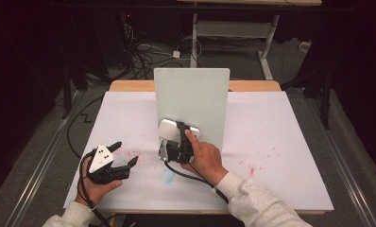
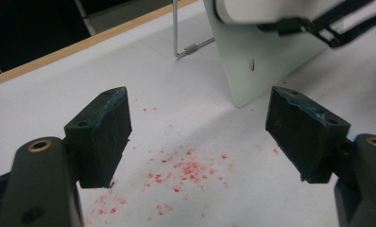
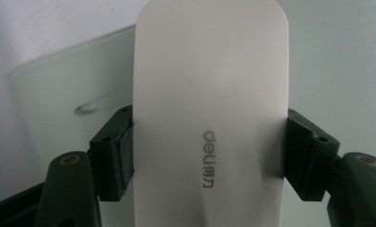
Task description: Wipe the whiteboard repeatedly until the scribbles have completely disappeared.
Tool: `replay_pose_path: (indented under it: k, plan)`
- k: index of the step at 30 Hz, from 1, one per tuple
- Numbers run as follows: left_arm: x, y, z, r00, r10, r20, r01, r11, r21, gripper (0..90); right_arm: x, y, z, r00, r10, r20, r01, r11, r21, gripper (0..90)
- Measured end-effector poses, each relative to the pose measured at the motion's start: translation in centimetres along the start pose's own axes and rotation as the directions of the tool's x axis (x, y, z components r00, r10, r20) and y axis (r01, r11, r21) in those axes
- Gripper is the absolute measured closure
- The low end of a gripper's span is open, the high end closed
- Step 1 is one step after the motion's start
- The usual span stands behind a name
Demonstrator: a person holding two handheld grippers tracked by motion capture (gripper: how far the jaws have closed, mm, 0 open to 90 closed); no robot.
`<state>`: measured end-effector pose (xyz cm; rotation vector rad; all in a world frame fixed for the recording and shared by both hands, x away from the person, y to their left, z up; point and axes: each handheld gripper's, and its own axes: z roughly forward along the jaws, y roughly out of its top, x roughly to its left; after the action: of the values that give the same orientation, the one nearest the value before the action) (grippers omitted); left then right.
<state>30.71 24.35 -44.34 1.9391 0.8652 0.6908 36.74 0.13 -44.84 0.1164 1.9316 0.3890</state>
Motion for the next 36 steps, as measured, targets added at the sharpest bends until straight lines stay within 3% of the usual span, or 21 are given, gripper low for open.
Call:
replay_pose_path:
  k: [3, 10, 14, 18, 24, 27, 31, 34, 36]
  plan:
    - [-0.1, 0.1, 0.2, 1.0, 0.002, 0.0, -0.002, 1.0, 0.003, 22.5, 1.4, -0.6, -0.1, 0.9972, -0.074, -0.016, 0.074, 0.997, 0.011, 31.0]
    - [-0.3, 0.1, 0.3, 1.0, 0.008, 0.001, -0.008, 0.9999, 0.011, 22.5, 3.1, -1.5, -0.2, 0.99, -0.137, -0.035, 0.138, 0.99, 0.036, 31.0]
    - [-0.2, 0.1, 0.2, 1.0, 0.006, 0.0, -0.006, 0.9999, 0.008, 22.5, 3.5, -2.3, -0.5, 0.9858, -0.154, -0.067, 0.158, 0.986, 0.057, 31.0]
    - [-0.1, 0.1, 0.2, 1.0, 0.004, 0.001, -0.004, 1.0, 0.006, 22.6, 3.7, -2.5, -0.5, 0.9847, -0.162, -0.063, 0.167, 0.984, 0.067, 31.0]
    - [-0.2, 0.2, 0.5, 1.0, 0.005, 0.002, -0.005, 1.0, 0.008, 22.6, 5.0, -0.6, 0.0, 0.9815, -0.184, -0.055, 0.187, 0.98, 0.064, 30.9]
    - [-0.2, 0.2, 0.5, 0.9999, 0.01, 0.004, -0.01, 0.9999, 0.008, 22.6, 5.5, 0.7, 0.4, 0.985, -0.165, -0.051, 0.167, 0.985, 0.046, 30.9]
    - [0.0, 0.1, 0.2, 1.0, -0.005, -0.002, 0.005, 1.0, -0.003, 22.6, 5.5, 1.5, 0.6, 0.9949, -0.094, -0.038, 0.094, 0.995, 0.018, 31.0]
    - [0.2, 0.0, 0.2, 0.9999, -0.009, -0.007, 0.009, 1.0, -0.002, 22.6, 4.4, 1.0, 0.4, 0.9994, 0.015, -0.031, -0.016, 1.0, -0.008, 31.0]
    - [0.2, 0.0, 0.2, 0.9999, -0.013, -0.007, 0.013, 0.9999, -0.001, 22.6, 3.2, 0.4, 0.0, 0.9941, 0.101, -0.038, -0.103, 0.994, -0.039, 31.0]
